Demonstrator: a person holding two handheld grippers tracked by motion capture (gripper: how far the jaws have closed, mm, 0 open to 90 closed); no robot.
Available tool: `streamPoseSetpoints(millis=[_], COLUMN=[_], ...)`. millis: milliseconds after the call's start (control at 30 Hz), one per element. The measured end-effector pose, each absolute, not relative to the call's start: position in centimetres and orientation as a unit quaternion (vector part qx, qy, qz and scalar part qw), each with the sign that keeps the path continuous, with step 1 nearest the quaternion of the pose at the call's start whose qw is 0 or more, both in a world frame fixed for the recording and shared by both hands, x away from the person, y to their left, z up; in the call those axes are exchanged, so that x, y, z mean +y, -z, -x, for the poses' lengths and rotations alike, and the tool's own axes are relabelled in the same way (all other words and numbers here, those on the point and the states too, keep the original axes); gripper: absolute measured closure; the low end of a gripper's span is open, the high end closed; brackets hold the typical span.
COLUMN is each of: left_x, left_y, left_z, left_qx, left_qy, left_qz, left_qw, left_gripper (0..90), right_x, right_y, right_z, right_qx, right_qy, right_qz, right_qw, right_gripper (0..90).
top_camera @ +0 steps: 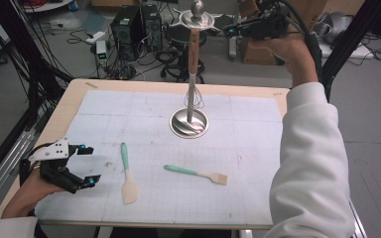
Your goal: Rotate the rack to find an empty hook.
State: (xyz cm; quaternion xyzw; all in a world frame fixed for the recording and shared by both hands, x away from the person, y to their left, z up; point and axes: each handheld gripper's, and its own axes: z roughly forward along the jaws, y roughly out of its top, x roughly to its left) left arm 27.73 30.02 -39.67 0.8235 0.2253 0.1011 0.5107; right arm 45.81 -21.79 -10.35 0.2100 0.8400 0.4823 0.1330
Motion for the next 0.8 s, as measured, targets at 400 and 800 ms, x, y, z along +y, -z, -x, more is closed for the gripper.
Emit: streamPoseSetpoints(millis=[400,800], left_x=[30.0,30.0], left_y=[39.7,39.7], left_z=[-27.7,-27.7], left_qx=[0.225,0.224], left_qy=[-0.102,-0.100], left_qz=[-0.824,-0.823], left_qw=[0.510,0.513], left_gripper=[1.6,1.6], right_x=[-19.9,-16.9], right_y=[10.3,10.0], right_z=[-44.9,-44.3], right_qx=[0.846,0.853], right_qy=[-0.482,-0.480], right_qz=[-0.187,-0.168], right_qw=[0.127,0.116], right_gripper=[89.0,89.0])
